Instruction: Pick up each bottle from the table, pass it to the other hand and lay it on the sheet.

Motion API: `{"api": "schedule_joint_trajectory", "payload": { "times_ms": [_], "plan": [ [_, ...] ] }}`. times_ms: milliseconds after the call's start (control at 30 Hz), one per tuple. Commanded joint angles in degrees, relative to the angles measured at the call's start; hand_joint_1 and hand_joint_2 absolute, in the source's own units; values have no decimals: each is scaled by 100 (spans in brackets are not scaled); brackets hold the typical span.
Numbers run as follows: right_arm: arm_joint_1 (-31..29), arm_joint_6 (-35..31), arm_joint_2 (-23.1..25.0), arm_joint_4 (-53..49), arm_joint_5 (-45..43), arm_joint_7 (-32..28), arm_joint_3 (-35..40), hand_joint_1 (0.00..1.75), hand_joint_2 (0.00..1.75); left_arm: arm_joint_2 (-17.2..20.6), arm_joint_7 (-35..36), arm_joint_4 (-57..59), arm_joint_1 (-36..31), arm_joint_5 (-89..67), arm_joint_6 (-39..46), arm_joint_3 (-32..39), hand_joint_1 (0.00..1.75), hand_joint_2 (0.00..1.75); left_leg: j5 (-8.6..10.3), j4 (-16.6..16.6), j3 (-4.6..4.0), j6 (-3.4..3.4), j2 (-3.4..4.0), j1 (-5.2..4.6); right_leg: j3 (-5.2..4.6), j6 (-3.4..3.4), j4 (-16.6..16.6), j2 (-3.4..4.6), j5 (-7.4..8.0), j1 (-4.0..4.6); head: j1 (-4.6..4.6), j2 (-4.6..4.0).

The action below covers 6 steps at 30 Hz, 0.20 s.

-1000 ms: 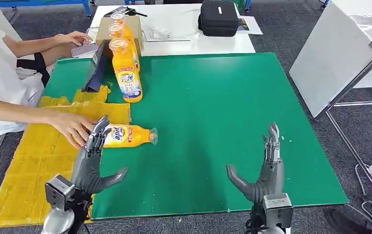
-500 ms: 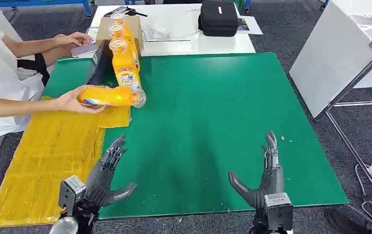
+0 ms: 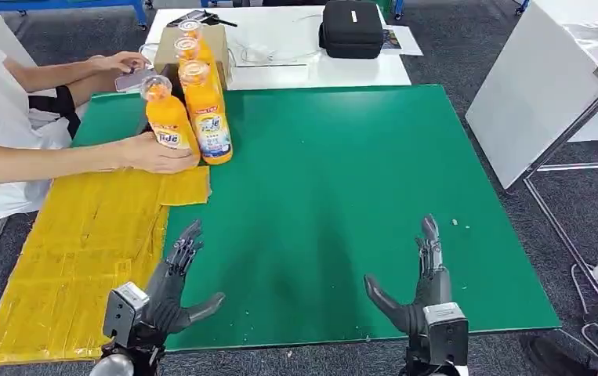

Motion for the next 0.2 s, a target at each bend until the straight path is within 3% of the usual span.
{"api": "schedule_joint_trajectory", "payload": {
  "times_ms": [33,200],
  "plan": [
    [-48,4,-24,275,-16,78,30,0,175,5,20,26,-24,-5,72,-98,0,175,-14,-3,35,-8,-2,10,35,-17,-6,19,-12,8,-2,0],
    [-39,-59,-51,278,63,116,82,0,175,21,34,-43,-55,-123,194,-153,0,175,-6,-2,16,-5,-1,6,17,-10,-5,12,-4,5,0,0]
  ]
}}
